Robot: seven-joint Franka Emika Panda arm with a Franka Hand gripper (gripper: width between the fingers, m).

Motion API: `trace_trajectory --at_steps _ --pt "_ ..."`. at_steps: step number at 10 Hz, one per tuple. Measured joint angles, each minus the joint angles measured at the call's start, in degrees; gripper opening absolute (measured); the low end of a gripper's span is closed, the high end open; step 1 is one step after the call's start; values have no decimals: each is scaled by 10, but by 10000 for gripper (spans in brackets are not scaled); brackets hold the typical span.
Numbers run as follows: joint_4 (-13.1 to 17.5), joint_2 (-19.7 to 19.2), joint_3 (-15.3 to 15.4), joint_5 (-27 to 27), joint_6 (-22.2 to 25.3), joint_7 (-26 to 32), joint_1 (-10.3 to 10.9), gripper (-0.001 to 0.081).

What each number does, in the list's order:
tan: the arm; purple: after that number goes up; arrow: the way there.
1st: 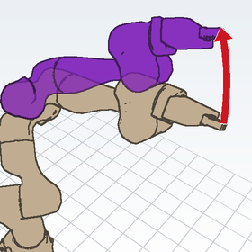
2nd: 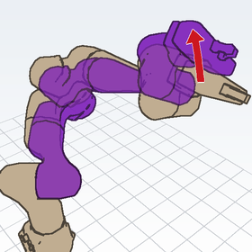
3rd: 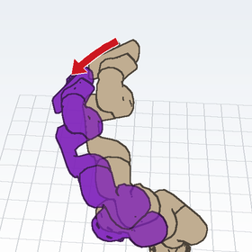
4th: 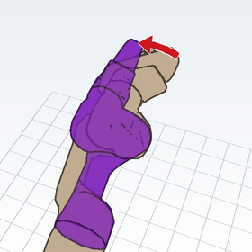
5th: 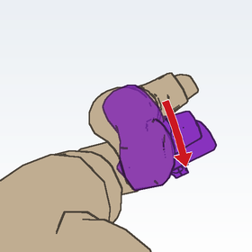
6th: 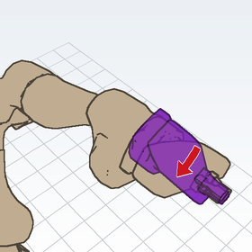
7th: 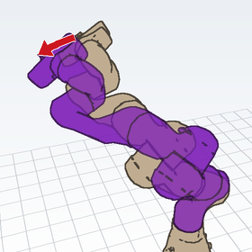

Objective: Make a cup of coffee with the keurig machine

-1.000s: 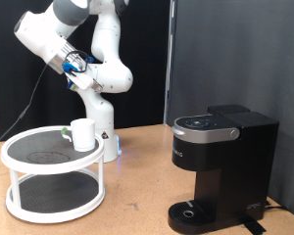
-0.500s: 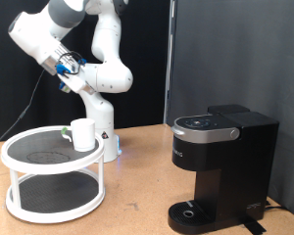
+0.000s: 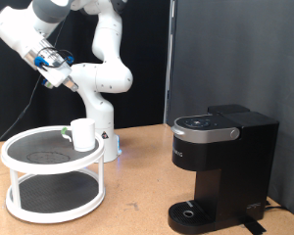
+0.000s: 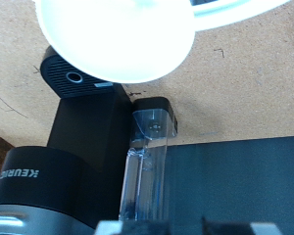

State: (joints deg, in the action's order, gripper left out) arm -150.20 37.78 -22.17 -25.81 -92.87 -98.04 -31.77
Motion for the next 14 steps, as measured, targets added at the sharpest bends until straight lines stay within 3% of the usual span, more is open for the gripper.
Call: trace_trajectory --at_steps 5,7,11,14 --pt "35 -32 -11 0 22 22 0 0" --pt "21 -32 -12 -3 6 23 0 0" --pt "-27 -55 -12 13 -75 45 0 0" --pt "-40 -77 -13 13 -100 77 0 0"
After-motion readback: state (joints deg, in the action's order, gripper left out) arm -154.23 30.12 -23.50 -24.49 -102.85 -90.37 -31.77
